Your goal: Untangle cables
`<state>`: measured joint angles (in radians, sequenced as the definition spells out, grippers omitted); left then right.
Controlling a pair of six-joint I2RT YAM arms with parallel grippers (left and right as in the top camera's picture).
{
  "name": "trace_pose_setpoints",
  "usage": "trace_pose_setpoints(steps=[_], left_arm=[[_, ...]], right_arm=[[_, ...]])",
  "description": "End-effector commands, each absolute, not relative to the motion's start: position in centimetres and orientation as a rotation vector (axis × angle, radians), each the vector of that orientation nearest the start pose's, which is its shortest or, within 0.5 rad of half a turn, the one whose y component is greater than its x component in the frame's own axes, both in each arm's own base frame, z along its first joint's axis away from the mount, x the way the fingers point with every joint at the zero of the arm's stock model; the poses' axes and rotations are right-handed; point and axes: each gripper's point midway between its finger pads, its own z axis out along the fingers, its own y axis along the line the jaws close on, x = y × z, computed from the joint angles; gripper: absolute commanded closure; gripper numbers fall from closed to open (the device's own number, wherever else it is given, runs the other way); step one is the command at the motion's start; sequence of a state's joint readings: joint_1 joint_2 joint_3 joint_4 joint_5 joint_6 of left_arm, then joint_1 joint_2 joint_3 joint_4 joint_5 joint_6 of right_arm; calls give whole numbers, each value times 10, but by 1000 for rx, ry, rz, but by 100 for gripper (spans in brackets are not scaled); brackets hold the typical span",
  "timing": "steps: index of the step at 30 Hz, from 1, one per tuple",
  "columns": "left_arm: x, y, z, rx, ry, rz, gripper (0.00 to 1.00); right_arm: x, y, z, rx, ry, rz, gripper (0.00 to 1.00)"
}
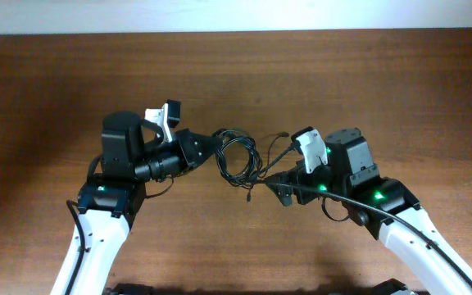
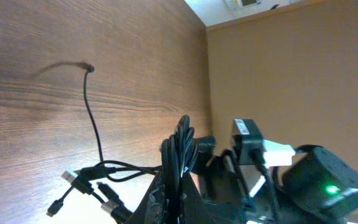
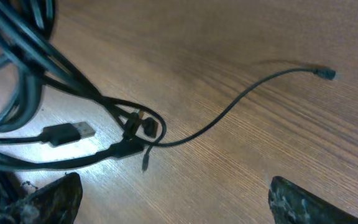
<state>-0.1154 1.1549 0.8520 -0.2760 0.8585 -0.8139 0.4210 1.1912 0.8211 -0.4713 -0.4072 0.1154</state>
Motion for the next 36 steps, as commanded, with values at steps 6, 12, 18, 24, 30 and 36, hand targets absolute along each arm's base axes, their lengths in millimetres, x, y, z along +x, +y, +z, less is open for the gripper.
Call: trace_pose_setpoints(steps=[6, 12, 18, 24, 30, 36], left_arm=[[300, -169, 246, -501, 2291, -1604, 100], [299, -169, 243, -580, 2310, -1627, 100], [299, -169, 242, -574, 2309, -1619, 100], [340, -123, 219, -751, 2205, -1187, 48], [312, -152, 221, -46, 2261, -1154, 16], [289, -206, 236, 353, 2160, -1176, 30]], right_arm=[[304, 223, 159, -666, 2224, 783, 3], [341, 262, 152, -717, 2056, 798, 74], [373, 245, 189, -647, 1890, 753, 96], [358, 200, 238, -604, 1852, 619, 96], [342, 193, 295, -487, 1849, 699, 96], [337, 194, 292, -320, 1958, 841, 96]])
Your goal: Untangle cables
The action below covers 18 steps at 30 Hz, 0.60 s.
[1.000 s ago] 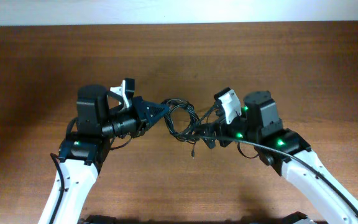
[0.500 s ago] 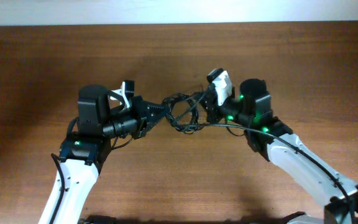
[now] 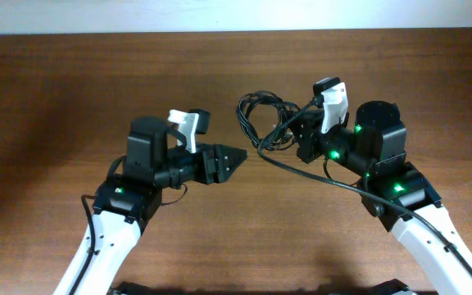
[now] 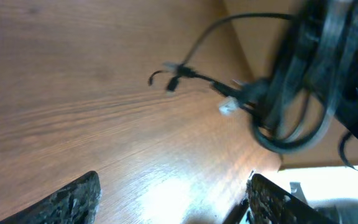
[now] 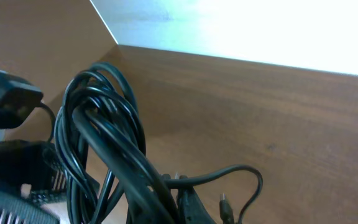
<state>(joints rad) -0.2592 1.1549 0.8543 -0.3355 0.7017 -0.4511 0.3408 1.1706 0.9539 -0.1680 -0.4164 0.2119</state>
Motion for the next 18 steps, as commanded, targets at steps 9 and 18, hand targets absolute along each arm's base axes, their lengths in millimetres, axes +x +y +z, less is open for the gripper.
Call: trace_pose_setpoints(steps=[9, 18], left_arm=[[304, -216, 262, 174, 2098, -1330, 47], [340, -225, 238, 123, 2093, -1346, 100]], right_arm=[[322, 205, 287, -347, 2000, 955, 96], [306, 206, 264, -383, 2112, 981, 96]])
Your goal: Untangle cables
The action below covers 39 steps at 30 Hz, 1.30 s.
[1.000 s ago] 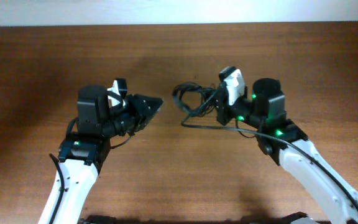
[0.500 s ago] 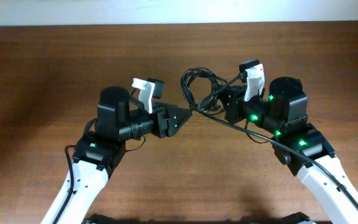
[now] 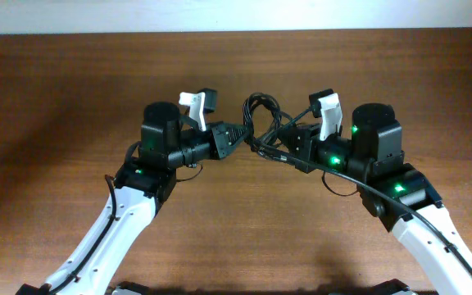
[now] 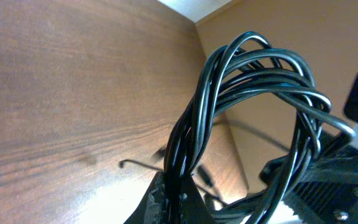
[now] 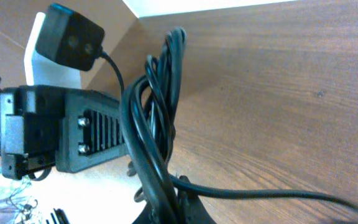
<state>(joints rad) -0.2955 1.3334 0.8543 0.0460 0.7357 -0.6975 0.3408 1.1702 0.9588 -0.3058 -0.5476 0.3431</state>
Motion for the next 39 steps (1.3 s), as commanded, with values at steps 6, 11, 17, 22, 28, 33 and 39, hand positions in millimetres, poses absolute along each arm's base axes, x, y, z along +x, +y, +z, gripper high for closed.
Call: trace_pose_setpoints(steps=[6, 11, 17, 22, 28, 33, 39], left_arm=[[350, -219, 252, 317, 1952, -1210, 100], [355, -200, 260, 408, 1876, -1173, 100], [314, -221, 292, 759, 1648, -1335, 100], [349, -201, 249, 530, 1869, -1105, 100], [321, -212, 241, 724, 1844, -1180, 100], [312, -223, 238, 756, 1854, -1217, 100], [300, -228, 249, 826, 1787, -1295, 100]], right_arm=[[302, 182, 220, -424, 2271, 749, 96], [308, 149, 194, -310, 2387, 505, 96], [316, 148, 238, -312, 2283, 491, 70], [269, 175, 301, -369, 2177, 823, 34], [316, 216, 279, 27, 2301, 1229, 67], [337, 244, 249, -50, 2339, 1361, 77], [343, 260, 241, -77, 2323, 1277, 96]])
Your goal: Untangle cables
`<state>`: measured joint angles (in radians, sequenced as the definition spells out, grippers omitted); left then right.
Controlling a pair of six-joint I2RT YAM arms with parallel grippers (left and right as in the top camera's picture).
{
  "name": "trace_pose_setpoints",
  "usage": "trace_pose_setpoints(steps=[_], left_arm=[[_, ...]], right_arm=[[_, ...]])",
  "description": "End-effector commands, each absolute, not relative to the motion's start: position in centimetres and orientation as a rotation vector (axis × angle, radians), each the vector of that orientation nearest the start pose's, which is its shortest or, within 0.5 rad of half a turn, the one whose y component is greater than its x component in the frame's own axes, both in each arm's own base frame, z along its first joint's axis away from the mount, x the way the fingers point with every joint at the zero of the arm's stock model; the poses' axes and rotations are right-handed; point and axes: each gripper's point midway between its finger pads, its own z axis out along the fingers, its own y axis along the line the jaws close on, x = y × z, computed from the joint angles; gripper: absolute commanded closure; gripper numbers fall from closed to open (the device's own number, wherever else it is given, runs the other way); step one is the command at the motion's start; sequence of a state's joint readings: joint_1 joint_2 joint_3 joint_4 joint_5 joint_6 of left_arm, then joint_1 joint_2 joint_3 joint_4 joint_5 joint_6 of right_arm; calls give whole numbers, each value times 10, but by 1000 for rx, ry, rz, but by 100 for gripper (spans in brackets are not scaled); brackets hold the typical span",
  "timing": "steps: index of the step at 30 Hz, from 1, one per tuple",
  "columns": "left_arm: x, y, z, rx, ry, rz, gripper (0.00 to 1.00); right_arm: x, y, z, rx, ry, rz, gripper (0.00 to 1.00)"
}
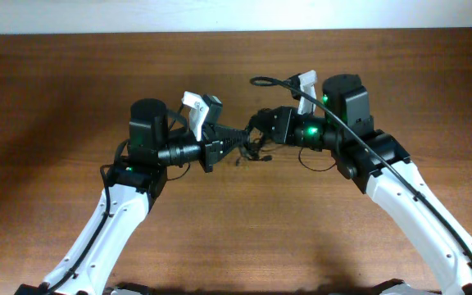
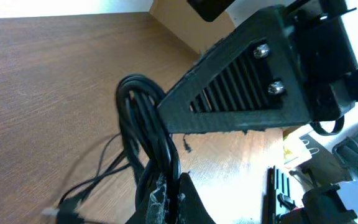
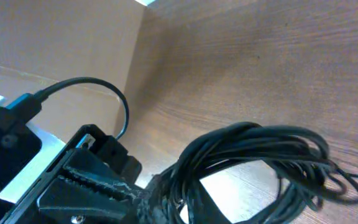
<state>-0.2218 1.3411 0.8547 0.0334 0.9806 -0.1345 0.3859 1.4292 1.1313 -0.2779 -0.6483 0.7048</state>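
Observation:
A bundle of black cables (image 1: 251, 143) hangs above the wooden table (image 1: 56, 90), pinched between both grippers. My left gripper (image 1: 236, 142) is shut on it from the left, and my right gripper (image 1: 260, 133) is shut on it from the right, the tips almost touching. In the left wrist view the coil (image 2: 143, 115) rises from my left gripper (image 2: 166, 190), and loose ends with a plug (image 2: 59, 211) trail down to the left. Seen from the right wrist, the looped cables (image 3: 266, 146) spread out from my right gripper (image 3: 188, 196).
The right wrist camera's own black lead (image 1: 270, 80) arches above the right arm. The right gripper's black body (image 2: 247, 81) fills the left wrist view, and the left gripper's body (image 3: 86, 180) sits close in the right wrist view. Brown wood lies all around.
Both grippers remain shut on the bundle. The tall loop that stood above them now sits low between the tips. The right wrist has moved toward the table's far side.
First my left gripper held the bundle low over the table while the right stood open by the loose ends. Then the right gripper held it lifted at the far side, the left open and apart. After that both were shut on it, as now.

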Motion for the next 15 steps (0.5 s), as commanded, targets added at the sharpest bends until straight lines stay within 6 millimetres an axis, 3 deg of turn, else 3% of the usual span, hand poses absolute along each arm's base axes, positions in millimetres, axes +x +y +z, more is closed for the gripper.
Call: trace_pose_setpoints(steps=[1, 2, 4, 7, 10, 12, 15], left_arm=[[300, -228, 249, 825, 1787, -1295, 100], [300, -228, 249, 824, 1787, -1293, 100], [303, -226, 248, 813, 1791, -1283, 100], [316, -206, 248, 716, 1827, -1269, 100], [319, -202, 249, 698, 1831, -1265, 100], [322, -199, 251, 693, 1821, -1253, 100], [323, -197, 251, 682, 1822, -1252, 100]], right_arm=[[345, 258, 237, -55, 2340, 1251, 96], [344, 248, 221, 9, 2404, 1169, 96], [340, 241, 210, 11, 2453, 1107, 96], [328, 215, 176, 61, 2600, 889, 96], [316, 199, 159, 92, 2692, 770, 96], [306, 193, 152, 40, 2737, 720, 96], [309, 200, 157, 21, 2711, 773, 92]])
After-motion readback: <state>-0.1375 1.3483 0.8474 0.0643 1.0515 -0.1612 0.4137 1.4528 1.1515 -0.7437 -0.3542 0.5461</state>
